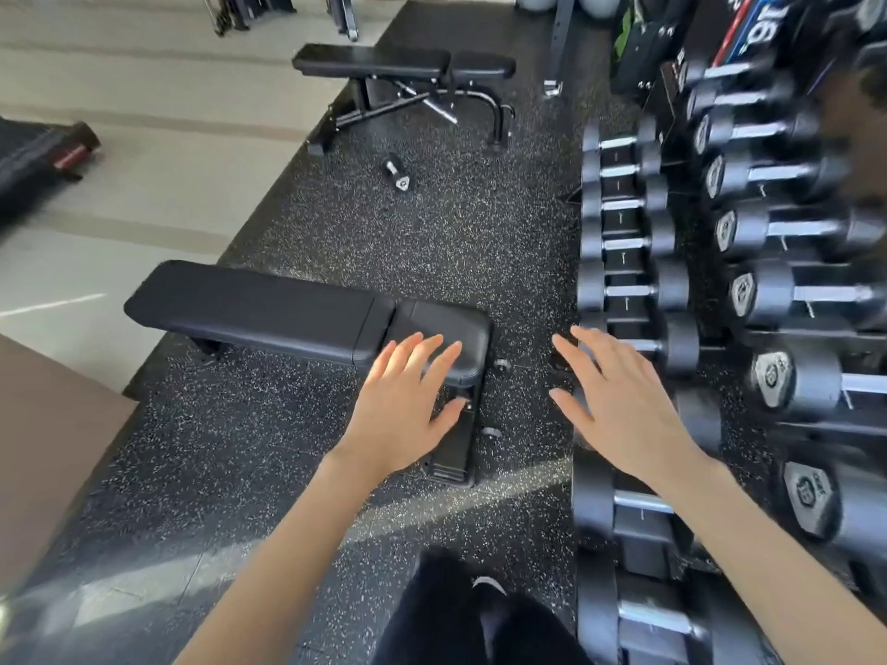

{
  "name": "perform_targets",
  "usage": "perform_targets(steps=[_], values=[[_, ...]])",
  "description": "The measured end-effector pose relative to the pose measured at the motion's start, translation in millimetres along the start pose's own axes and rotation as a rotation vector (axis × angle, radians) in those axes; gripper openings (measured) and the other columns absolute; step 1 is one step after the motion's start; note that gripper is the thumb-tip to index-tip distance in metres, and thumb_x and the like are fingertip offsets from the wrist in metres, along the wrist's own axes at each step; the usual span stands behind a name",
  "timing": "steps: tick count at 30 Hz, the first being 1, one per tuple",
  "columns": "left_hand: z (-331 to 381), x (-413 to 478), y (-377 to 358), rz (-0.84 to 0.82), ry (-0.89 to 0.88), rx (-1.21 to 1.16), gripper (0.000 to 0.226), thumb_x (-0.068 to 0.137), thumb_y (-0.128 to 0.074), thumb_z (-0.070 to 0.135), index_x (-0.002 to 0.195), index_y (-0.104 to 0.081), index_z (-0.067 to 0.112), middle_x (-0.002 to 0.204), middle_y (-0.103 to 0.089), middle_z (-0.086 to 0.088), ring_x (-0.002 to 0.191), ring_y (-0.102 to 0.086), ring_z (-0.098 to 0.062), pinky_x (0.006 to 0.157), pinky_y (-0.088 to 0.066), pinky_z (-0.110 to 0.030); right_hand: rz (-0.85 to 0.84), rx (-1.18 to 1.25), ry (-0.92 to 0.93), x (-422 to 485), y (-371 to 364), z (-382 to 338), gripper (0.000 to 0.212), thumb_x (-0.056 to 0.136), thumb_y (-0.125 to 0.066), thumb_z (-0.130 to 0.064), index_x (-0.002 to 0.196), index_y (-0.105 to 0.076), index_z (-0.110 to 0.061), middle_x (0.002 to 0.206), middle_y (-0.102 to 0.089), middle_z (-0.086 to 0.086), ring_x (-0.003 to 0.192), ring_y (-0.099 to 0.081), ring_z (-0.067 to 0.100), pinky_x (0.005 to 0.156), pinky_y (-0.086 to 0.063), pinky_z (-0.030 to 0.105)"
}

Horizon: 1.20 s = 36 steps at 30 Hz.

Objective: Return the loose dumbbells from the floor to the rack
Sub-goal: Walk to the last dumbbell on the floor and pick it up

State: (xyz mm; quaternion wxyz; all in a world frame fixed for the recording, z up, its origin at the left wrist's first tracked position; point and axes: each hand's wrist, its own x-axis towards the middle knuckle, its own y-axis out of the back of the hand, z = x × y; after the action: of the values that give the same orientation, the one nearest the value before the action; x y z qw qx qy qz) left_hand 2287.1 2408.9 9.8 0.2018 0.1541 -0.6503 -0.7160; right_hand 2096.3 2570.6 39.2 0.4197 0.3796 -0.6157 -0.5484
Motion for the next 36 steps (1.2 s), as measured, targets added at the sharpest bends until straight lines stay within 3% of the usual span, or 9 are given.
perform_targets(steps=[8,11,15,20,26,36], values=[[-44.8,87.7,-4.5,0.010,-0.022,-0.012,0.067,0.090,-0.023,0.052,0.147,-0.033,0.017,0.148,-0.040,-0.007,0.139,-0.033,-0.028,0.116,-0.017,-0.042,-0.048,0.090,-0.042,94.2,-15.7,16.2,0.054,0.090,-0.044,-0.041,0.136,-0.043,-0.013,0.138,-0.046,0.013,0.126,-0.045,0.031,0.103,-0.038,0.053],[-63.1,118.2,-7.5,0.023,-0.028,0.010,0.064,0.091,-0.028,0.050,0.142,-0.041,0.015,0.141,-0.048,-0.008,0.133,-0.041,-0.030,0.112,-0.026,-0.045,-0.042,0.070,-0.009,126.3,-15.3,23.7,0.055,0.090,-0.050,-0.037,0.138,-0.041,-0.011,0.139,-0.045,0.015,0.126,-0.045,0.032,0.106,-0.035,0.053],[-78.6,156.6,-12.5,0.054,-0.067,0.004,0.060,0.090,-0.033,0.047,0.139,-0.046,0.013,0.135,-0.053,-0.010,0.127,-0.048,-0.032,0.107,-0.035,-0.049,-0.092,0.038,-0.015,167.3,-15.7,34.2,0.058,0.096,-0.040,-0.039,0.146,-0.024,-0.017,0.151,-0.027,0.009,0.138,-0.026,0.027,0.114,-0.019,0.043],[-94.7,203.1,-15.1,0.074,-0.064,-0.009,0.059,0.091,-0.035,0.046,0.139,-0.046,0.013,0.137,-0.052,-0.009,0.130,-0.045,-0.031,0.109,-0.035,-0.047,-0.047,0.044,0.021,216.7,-30.4,55.9,0.055,0.089,-0.047,-0.037,0.136,-0.042,-0.009,0.136,-0.045,0.016,0.123,-0.046,0.033,0.103,-0.039,0.050],[-103.8,283.1,-31.0,0.061,-0.028,0.022,0.058,0.091,-0.035,0.045,0.139,-0.045,0.013,0.135,-0.055,-0.007,0.127,-0.049,-0.029,0.108,-0.038,-0.047,-0.055,0.015,0.095,293.6,-56.3,110.1,0.056,0.082,-0.064,-0.032,0.130,-0.050,-0.008,0.129,-0.053,0.016,0.115,-0.054,0.034,0.097,-0.044,0.051],[-81.3,478.7,-22.7,0.068,0.081,0.037,0.057,0.089,-0.037,0.045,0.134,-0.052,0.013,0.130,-0.058,-0.010,0.124,-0.052,-0.034,0.104,-0.040,-0.051,-0.122,-0.024,0.216,453.9,-50.0,234.4,0.059,0.090,-0.027,-0.049,0.131,-0.050,-0.013,0.131,-0.054,0.011,0.121,-0.052,0.030,0.100,-0.042,0.051]])
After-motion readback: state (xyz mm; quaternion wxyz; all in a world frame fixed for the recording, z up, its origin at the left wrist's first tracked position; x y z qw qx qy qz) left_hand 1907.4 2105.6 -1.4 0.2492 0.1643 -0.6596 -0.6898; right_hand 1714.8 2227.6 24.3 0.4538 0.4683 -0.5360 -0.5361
